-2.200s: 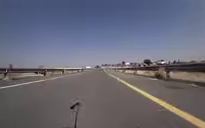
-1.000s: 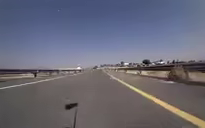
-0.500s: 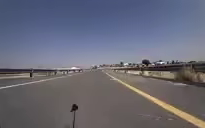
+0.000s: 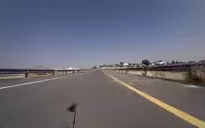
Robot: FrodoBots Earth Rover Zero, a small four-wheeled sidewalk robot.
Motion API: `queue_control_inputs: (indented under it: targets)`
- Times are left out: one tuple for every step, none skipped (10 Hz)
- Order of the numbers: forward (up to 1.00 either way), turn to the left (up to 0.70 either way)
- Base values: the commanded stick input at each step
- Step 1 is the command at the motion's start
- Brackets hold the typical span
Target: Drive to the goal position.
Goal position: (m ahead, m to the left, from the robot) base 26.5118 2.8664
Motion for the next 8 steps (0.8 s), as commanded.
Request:
queue_control_inputs:
  targets:
    - [1.00, 0.00]
    - [1.00, 0.00]
    - [1.00, 0.00]
    - [1.00, 0.00]
    - [1.00, 0.00]
    - [1.00, 0.00]
    - [1.00, 0.00]
    - [1.00, 0.00]
